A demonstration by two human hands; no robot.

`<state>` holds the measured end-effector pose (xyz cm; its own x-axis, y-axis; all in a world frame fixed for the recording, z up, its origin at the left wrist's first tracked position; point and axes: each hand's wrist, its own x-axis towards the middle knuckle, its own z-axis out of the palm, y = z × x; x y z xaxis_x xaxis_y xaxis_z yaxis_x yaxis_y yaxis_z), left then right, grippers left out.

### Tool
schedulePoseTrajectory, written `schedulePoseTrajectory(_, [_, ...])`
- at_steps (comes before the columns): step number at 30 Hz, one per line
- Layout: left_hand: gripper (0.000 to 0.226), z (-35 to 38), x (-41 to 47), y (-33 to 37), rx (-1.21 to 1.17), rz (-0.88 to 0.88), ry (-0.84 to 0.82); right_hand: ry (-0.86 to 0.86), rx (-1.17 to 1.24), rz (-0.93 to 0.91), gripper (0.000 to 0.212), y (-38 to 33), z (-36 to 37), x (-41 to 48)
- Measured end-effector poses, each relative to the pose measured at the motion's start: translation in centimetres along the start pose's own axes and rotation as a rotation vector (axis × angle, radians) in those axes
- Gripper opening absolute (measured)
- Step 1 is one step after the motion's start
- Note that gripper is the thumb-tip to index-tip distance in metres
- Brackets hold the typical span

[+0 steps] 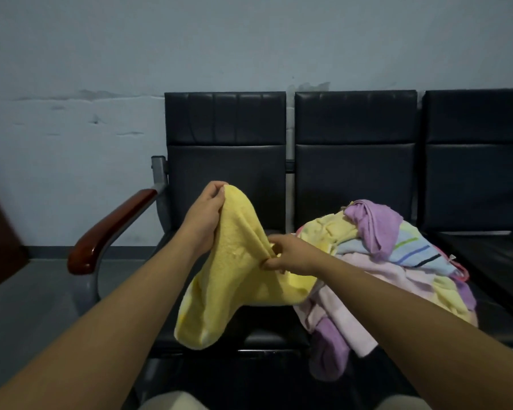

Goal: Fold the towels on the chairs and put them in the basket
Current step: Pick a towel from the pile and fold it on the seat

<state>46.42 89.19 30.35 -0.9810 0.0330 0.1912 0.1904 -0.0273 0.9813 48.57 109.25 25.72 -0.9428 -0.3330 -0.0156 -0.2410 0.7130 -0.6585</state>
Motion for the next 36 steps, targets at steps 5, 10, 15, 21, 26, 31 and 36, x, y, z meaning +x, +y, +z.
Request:
schedulePoseTrajectory(5, [0.026,-0.3,0.8,-0.3,0.131,-0.091,0.177,0.125,0.324,-0.071,0.014,0.3,0.0,-0.9])
schedulePoseTrajectory(10, [0.075,-0.5,0.1,-4.1,0.515,-0.337,0.169,0.273,0.707,0.021,0.025,0.0,-0.4,-0.1])
schedulePoseTrajectory(15, [0.097,0.5,-4.0,-7.5,0.389,-0.665,-0.061,0.432,0.886,0.173,0.029,1.0,0.5,1.8])
schedulePoseTrajectory(21, [0.088,2.5,-3.4,-10.5,-0.124,-0.677,-0.242,0.297,1.118,0.233,0.038,2.5,2.2,2.7])
schedulePoseTrajectory(26, [0.045,3.5,-0.7,-10.9,-0.152,-0.501,-0.057,0.203,1.164,0.222,0.025,3.7,2.4,3.2])
schedulePoseTrajectory(31, [0.031,0.8,1.1,-10.3,0.22,-0.25,0.085,0.24,1.032,0.2,0.027,4.7,1.1,3.4])
schedulePoseTrajectory(36, [0.026,-2.8,2.2,-8.9,0.463,-0.091,0.223,0.185,1.165,0.182,0.019,4.3,-0.3,2.9])
